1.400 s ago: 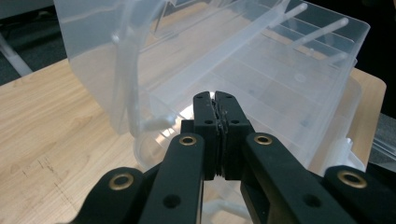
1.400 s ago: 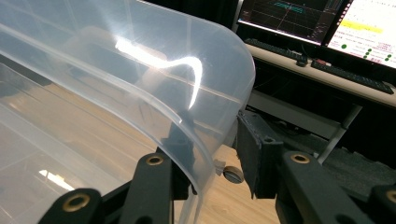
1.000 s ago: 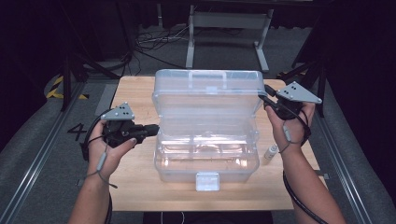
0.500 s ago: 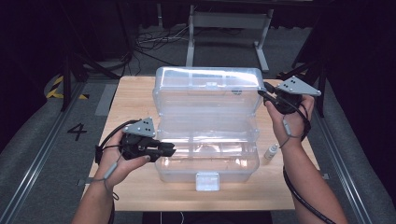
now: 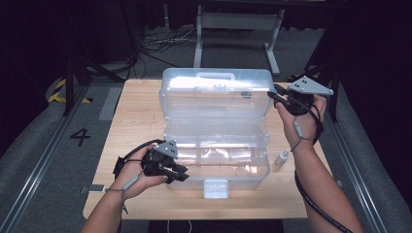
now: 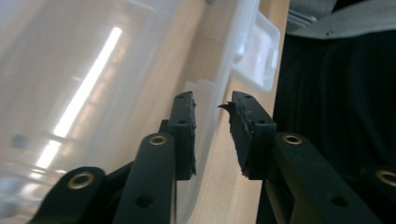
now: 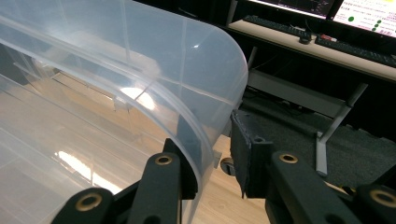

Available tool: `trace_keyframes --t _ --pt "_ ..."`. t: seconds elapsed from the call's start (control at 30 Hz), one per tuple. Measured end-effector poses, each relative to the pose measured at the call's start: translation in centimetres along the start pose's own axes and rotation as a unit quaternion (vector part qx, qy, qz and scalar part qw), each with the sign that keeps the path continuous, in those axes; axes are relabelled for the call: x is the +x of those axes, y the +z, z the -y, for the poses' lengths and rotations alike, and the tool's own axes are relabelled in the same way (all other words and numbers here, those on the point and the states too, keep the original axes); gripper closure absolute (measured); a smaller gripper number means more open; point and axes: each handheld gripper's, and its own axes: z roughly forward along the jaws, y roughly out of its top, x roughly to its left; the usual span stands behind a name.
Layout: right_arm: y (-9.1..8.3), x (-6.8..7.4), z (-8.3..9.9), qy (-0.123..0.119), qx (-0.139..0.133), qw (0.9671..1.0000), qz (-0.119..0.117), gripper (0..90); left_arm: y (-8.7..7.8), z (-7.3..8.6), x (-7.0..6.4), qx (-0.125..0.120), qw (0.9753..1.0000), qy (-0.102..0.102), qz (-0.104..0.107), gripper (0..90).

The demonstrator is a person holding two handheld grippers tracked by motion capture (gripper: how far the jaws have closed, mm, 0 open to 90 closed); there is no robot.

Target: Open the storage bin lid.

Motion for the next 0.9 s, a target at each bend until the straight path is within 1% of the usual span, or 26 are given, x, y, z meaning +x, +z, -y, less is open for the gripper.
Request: trace_keyframes --t 0.1,0.17,0.2,0.23,0.27,0.3,0.4,0.47,0.57,0.63,0.67,0.9 --pt "0.0 -0.1 0.0 0.001 0.001 1.0 -0.002 73.3 0.8 0.1 0.1 0.023 0.9997 -0.002 0.01 69.7" --pt "0.0 -0.1 0.0 0.001 0.002 1.0 -0.002 73.3 1.3 0.1 0.2 0.03 0.9995 -0.004 0.006 69.8" --pt "0.1 -0.1 0.0 0.001 0.002 1.0 -0.002 73.3 1.5 0.1 0.3 0.034 0.9994 0.0 0.006 70.8" --pt "0.1 -0.2 0.0 0.002 0.002 1.0 -0.004 73.3 1.7 0.2 0.4 0.033 0.9994 0.002 0.005 72.1" --pt "0.1 -0.2 0.0 0.002 0.002 1.0 -0.004 73.3 1.7 0.2 0.4 0.033 0.9994 0.002 0.005 75.9" --pt "0.2 -0.2 0.0 0.004 0.001 1.0 -0.004 73.4 1.9 0.3 0.4 0.032 0.9995 0.003 0.001 77.8" --pt "0.3 -0.3 0.0 0.006 0.0 1.0 -0.005 73.5 1.9 0.3 0.4 0.033 0.9994 0.008 -0.001 78.0" --pt "0.5 -0.4 0.1 0.01 -0.002 0.9999 -0.005 73.7 1.9 0.3 0.3 0.038 0.9993 0.006 -0.005 78.2" --pt "0.6 -0.4 0.0 0.011 -0.003 0.9999 -0.005 74.0 2.1 0.3 0.2 0.048 0.9987 0.011 -0.014 79.0" --pt "0.8 -0.5 0.0 0.01 -0.001 0.9999 -0.004 74.4 2.1 0.4 0.1 0.046 0.9988 0.008 -0.018 79.0" --pt "0.9 -0.6 -0.1 0.011 0.001 0.9999 -0.003 74.7 2.1 0.4 0.2 0.043 0.9989 0.01 -0.017 79.0" --pt "1.5 -0.8 -0.4 0.017 0.008 0.9998 -0.001 75.4 2.1 0.6 0.2 0.038 0.9992 0.002 -0.015 78.9"
